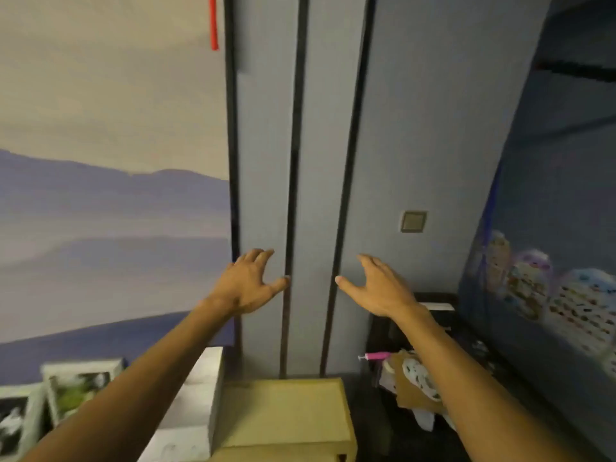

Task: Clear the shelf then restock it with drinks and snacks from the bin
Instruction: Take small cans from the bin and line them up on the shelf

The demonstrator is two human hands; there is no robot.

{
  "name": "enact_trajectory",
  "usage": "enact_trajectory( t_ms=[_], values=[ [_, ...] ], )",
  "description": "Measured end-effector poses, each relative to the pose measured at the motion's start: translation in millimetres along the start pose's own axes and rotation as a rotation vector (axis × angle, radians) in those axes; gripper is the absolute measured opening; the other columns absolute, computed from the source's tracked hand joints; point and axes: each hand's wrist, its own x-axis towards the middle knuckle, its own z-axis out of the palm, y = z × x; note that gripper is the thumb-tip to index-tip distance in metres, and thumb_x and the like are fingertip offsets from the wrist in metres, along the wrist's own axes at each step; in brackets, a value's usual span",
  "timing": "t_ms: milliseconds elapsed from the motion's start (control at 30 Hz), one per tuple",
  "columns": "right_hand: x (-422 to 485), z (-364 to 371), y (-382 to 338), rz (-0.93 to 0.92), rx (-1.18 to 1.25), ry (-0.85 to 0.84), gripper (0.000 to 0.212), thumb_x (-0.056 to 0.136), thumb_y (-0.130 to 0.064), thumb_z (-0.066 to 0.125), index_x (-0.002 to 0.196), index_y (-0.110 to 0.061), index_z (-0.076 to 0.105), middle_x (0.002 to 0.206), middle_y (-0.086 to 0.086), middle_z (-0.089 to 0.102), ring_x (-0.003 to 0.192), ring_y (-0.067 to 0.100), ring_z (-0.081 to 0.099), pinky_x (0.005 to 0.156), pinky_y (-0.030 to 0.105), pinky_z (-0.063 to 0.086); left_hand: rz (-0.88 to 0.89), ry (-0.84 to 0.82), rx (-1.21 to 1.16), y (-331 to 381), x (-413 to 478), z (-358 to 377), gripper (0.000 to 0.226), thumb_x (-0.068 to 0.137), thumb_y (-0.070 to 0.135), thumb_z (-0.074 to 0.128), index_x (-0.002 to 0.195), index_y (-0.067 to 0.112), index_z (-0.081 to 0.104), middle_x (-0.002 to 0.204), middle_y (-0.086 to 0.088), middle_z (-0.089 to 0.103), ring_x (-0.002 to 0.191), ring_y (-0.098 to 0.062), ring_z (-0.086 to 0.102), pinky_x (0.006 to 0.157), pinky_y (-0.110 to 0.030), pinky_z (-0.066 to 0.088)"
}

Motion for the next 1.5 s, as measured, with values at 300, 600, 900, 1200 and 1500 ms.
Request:
enact_trajectory(
  t_ms=[300,600,900,1200,1500],
  values=[
    [-5,80,-207,-0.354,0.127,-0.214,0.097,0.094,-0.079,0.049,0.166,-0.019,0.026,0.172,0.004,0.030,0.154,0.028,0.036,0.121,0.047,0.037,-0.440,0.140,0.137,-154,-190,-100,0.099,0.087,0.086,0.035,0.162,0.021,0.033,0.163,-0.011,0.040,0.144,-0.034,0.046,0.116,-0.052,0.041],
    [-71,158,-443,-0.685,0.179,-0.356,0.096,0.095,-0.076,0.050,0.166,-0.016,0.026,0.172,0.009,0.030,0.152,0.033,0.039,0.119,0.048,0.039,-0.782,0.227,0.226,-272,-387,-190,0.100,0.084,0.085,0.037,0.159,0.018,0.038,0.160,-0.013,0.044,0.141,-0.034,0.049,0.115,-0.049,0.043],
    [-173,245,-623,-0.920,0.223,-0.520,0.095,0.094,-0.079,0.047,0.165,-0.018,0.029,0.170,0.008,0.034,0.151,0.032,0.040,0.118,0.052,0.040,-1.055,0.270,0.222,-368,-552,-227,0.107,0.081,0.096,0.028,0.159,0.024,0.037,0.164,-0.010,0.040,0.143,-0.033,0.047,0.115,-0.056,0.043],
    [-208,358,-741,-1.079,0.166,-0.700,0.095,0.082,-0.088,0.043,0.154,-0.027,0.038,0.160,0.004,0.048,0.138,0.032,0.054,0.105,0.052,0.052,-1.279,0.204,0.146,-467,-626,-189,0.099,0.084,0.091,0.035,0.160,0.027,0.034,0.164,-0.007,0.041,0.142,-0.030,0.048,0.114,-0.053,0.045],
    [-177,531,-845,-1.265,0.037,-0.866,0.093,0.087,-0.083,0.050,0.157,-0.023,0.036,0.164,0.003,0.040,0.148,0.030,0.042,0.113,0.051,0.042,-1.424,0.086,0.105,-618,-634,-127,0.088,0.092,0.082,0.043,0.160,0.025,0.034,0.160,-0.008,0.044,0.141,-0.029,0.049,0.113,-0.049,0.044]
  ],
)
